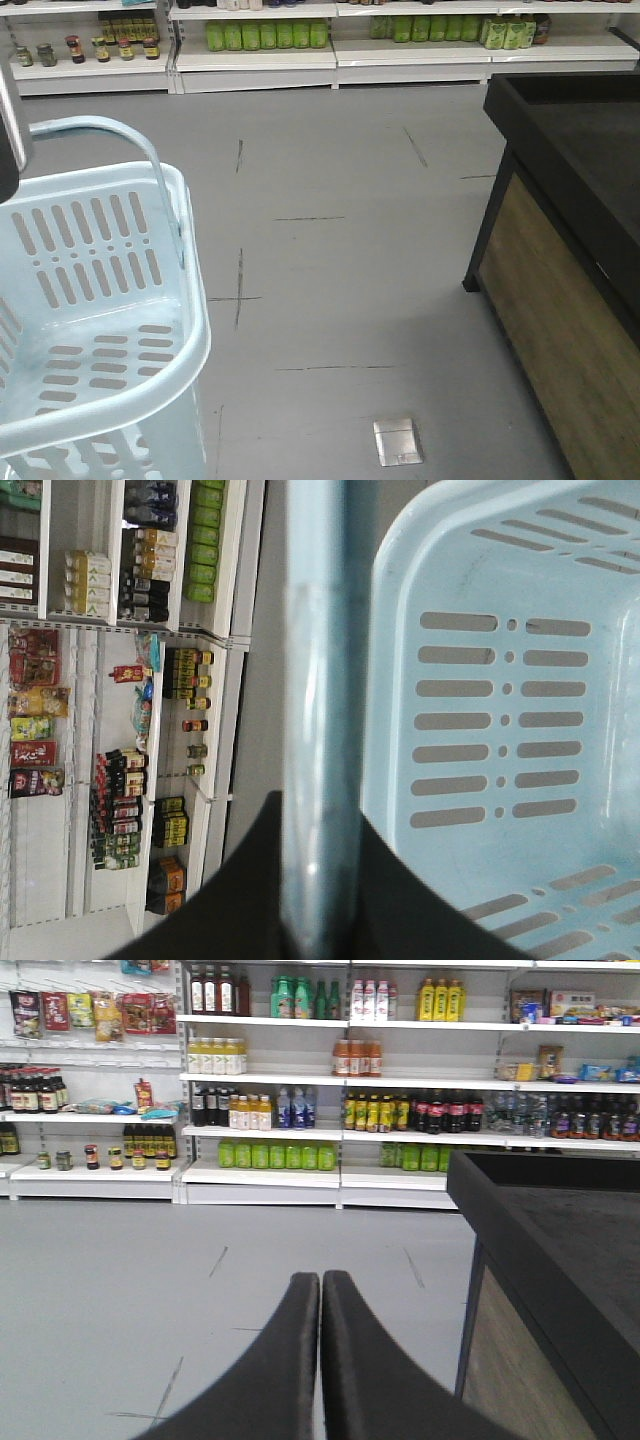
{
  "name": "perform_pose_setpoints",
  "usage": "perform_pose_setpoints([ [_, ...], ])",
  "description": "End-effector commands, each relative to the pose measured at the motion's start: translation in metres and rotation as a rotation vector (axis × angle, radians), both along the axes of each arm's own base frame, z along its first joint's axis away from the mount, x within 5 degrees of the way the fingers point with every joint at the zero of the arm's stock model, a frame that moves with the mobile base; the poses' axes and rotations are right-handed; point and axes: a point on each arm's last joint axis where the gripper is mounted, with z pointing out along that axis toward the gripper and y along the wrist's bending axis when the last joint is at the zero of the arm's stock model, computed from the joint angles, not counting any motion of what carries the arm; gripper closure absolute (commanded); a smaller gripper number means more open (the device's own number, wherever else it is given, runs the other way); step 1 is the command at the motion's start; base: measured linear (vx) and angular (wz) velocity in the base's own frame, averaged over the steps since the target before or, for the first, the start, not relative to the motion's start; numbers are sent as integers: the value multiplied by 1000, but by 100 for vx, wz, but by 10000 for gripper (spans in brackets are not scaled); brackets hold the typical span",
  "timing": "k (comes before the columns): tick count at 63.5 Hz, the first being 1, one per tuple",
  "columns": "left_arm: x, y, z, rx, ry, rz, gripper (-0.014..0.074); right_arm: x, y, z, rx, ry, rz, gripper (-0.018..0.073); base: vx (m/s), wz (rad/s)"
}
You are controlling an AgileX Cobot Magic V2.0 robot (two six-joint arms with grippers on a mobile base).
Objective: Pick three apples into basket with both arms
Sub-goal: 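Drive forward along the aisle holding the basket with the left gripper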
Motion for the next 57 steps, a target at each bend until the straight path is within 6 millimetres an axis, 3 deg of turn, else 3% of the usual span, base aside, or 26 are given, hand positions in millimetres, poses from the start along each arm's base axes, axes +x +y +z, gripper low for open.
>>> perform_pose_setpoints([
  [1,-3,3,19,-32,-109,-22,603,-1,0,3,-8,-78,-4,568,11,21],
  [57,-3,3,19,-32,-109,-22,603,-1,0,3,-8,-80,-4,568,15,5],
])
